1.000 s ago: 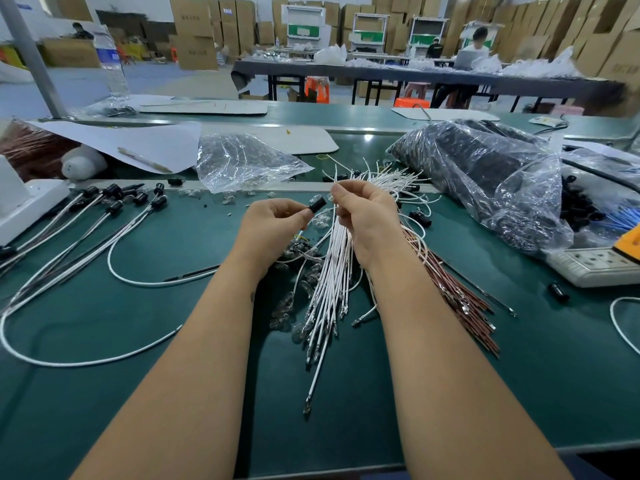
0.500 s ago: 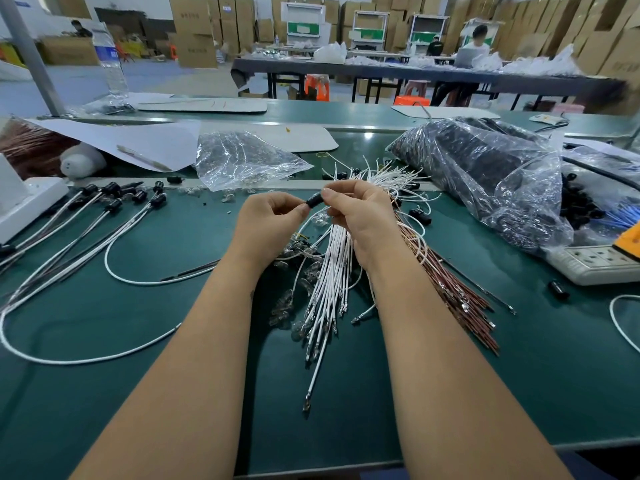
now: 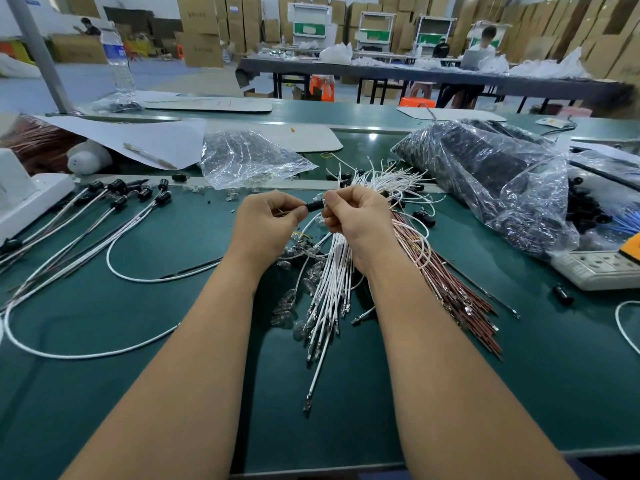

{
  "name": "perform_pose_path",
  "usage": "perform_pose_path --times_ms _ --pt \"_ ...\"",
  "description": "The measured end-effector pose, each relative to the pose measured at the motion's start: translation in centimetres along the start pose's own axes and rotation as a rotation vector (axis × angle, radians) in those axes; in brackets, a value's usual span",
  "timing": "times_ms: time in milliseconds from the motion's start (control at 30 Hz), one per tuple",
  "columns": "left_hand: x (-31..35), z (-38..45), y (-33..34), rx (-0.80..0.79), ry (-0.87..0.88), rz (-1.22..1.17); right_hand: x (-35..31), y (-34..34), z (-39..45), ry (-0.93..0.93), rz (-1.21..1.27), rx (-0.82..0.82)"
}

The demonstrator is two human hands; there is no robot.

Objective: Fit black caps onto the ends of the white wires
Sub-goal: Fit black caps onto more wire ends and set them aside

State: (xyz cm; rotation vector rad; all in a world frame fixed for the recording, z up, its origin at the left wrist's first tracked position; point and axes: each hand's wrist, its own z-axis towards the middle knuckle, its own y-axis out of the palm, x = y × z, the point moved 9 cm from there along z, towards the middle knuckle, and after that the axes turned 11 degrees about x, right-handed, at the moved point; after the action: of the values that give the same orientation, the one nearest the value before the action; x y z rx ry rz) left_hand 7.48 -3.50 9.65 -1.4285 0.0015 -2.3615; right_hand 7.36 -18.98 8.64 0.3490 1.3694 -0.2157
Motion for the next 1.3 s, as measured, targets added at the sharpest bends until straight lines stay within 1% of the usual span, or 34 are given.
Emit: perform_pose_path --times_ms 433,600,700,867,933,1100,1200,1267,1300 --pt "-0.9 0.0 0.2 -0.036 -0.086 -0.028 -0.3 0.5 -0.2 -0.107 -0.129 -0.03" --pt "-1.2 0.1 -0.1 -0.034 -0.106 -0.035 0.0 0.9 -0.3 -0.119 -0.16 -0.067" --pt "-1.1 0.1 -0.1 -0.029 -0.103 -0.024 -0.1 0.8 -0.4 -0.118 -0.129 -0.07" --pt "-0.4 0.2 -0.5 0.023 -0.07 -0.023 -0.4 0.9 -0.7 -0.094 -0.001 -0.043" --pt "-0.3 0.2 -0.7 0.026 -0.065 -0.024 -0.5 1.0 -0.9 -0.09 0.004 -0.048" --pt "0.1 0.3 -1.2 0.004 -0.066 -0.055 -0.9 -0.1 -0.4 -0.087 0.071 0.047" --pt "0.0 0.7 -2.4 0.021 -0.049 0.024 -1.0 -1.0 0.3 -0.091 0.121 0.115" --pt "0.3 1.1 -3.4 0.042 0.023 0.174 -1.2 -0.8 0.4 -0.123 0.082 0.111" --pt "0.5 1.3 -4.2 0.095 0.068 0.273 -1.3 -0.5 0.4 -0.148 0.023 0.102"
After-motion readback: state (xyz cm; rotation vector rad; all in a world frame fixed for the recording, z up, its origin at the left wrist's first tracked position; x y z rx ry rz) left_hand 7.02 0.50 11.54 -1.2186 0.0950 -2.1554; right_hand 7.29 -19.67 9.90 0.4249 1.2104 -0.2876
